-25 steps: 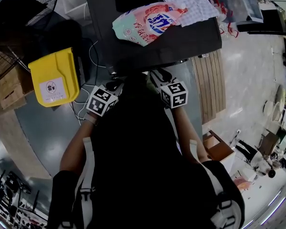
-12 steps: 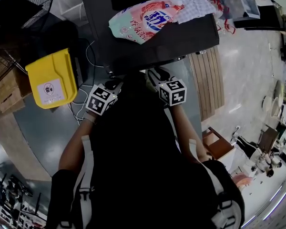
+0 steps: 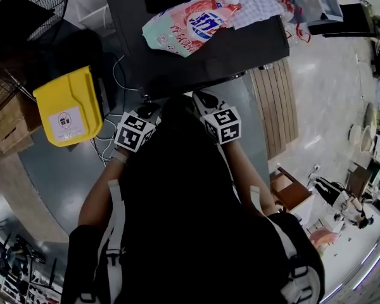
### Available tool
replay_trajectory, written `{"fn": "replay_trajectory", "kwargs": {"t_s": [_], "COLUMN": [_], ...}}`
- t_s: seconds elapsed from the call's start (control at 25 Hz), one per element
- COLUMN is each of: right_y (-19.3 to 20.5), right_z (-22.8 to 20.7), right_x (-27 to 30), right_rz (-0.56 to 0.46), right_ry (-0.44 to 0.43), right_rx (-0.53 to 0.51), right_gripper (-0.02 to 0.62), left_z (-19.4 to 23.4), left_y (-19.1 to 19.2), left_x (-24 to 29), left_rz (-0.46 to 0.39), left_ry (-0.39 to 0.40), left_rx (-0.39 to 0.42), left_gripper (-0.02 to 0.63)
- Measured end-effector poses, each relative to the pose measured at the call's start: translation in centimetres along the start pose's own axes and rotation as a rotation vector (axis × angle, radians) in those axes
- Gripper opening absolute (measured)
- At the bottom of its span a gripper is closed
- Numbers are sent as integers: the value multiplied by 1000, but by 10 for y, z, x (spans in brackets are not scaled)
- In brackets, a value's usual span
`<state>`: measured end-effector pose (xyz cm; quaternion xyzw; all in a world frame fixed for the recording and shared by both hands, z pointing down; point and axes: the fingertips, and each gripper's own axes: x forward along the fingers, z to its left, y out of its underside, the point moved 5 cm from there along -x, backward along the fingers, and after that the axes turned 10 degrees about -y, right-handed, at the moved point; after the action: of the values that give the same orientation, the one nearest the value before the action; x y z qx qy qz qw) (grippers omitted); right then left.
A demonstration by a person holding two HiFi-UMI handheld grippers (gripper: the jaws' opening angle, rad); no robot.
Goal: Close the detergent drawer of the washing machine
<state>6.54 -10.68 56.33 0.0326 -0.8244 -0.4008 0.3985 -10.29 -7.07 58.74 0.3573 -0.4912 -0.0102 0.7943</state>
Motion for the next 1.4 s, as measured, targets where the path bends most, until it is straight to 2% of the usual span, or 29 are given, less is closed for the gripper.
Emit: {"fn": "replay_trajectory", "kwargs": {"t_s": [0.32,0.64,0.76,0.96,1.2,1.4], "right_y": [-2,-5,-12,-13,-14,-17], "right_z": [0,-1,-4,0,-1,2], "right_x": [3,7,11,20,21,20], "right_rz": [20,59,65,151,167,160], "right_ry": [4,-17,-23,-71,-87,-86], "right_rx": [5,-20,-37,-106,-121,-125], "right_gripper": [17,17,15,15,15,17], "left_z": [0,5,11,14,15,8], "left_y": [2,4,-2,-3,-2,-11], "left_x": [5,12,13,21,22,19], "left_rz": [67,154,157,168,190,138], "left_ry": [6,9,-18,3,-5,10], "left_rx": [28,18,5,-36,-64,-90], "left_gripper": [11,11,10,10,11,11]}}
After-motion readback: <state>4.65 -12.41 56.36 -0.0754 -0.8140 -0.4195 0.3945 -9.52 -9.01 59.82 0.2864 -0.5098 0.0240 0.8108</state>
